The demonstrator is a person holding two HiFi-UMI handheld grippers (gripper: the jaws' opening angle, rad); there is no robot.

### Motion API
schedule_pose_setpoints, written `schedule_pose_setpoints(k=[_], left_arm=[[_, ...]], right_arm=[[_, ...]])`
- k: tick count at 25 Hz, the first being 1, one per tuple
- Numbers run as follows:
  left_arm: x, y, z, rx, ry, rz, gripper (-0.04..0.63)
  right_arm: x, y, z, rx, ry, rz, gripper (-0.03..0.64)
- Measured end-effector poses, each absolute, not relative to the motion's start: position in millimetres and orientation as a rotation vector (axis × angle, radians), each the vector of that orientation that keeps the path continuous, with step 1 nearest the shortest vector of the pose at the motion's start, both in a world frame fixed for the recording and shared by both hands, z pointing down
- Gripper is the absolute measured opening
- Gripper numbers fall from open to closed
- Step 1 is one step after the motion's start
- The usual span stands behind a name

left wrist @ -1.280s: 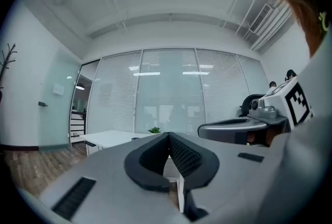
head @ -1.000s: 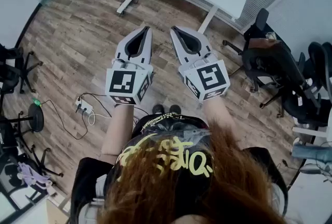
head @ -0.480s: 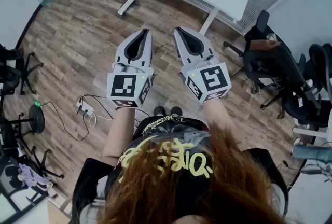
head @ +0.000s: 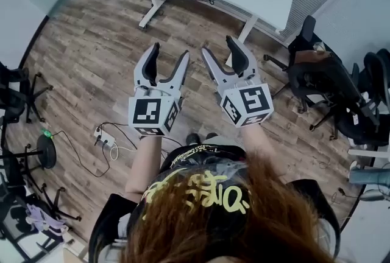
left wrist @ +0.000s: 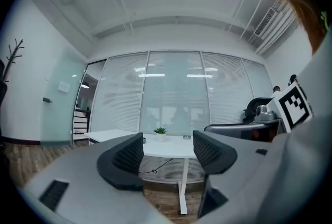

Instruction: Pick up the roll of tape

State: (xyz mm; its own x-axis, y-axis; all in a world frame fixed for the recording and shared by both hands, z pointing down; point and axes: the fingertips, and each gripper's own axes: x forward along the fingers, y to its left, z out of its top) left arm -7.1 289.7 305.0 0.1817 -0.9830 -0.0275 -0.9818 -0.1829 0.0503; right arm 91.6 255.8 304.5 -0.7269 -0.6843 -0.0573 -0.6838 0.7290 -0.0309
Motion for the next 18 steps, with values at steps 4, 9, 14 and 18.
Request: schedule_pose_setpoints(k=[4, 9, 14, 18], left_arm=[[-13.6, 289.0, 309.8, 2.407, -1.969, -0.097, 0.296], [-19.2, 276.5, 317.8, 2.411, -1.954, -0.067, 0.288], [-30.2, 247.4, 322.5, 2.411, -1.963, -0.024, 0.276], [-44.0, 212.9, 322.5, 2.411, -1.994, 0.008, 0.275]], right_arm=[[86.2, 258.6, 314.2, -1.158, 2.881, -0.008, 0.253], [79.8, 247.1, 319.3, -1.167, 2.899, -0.004, 0.253], [68.4, 211.7, 319.4, -1.152, 2.88, -0.02, 0.253], [47.6, 175.7, 318.6, -1.1, 2.883, -0.02, 0.253]])
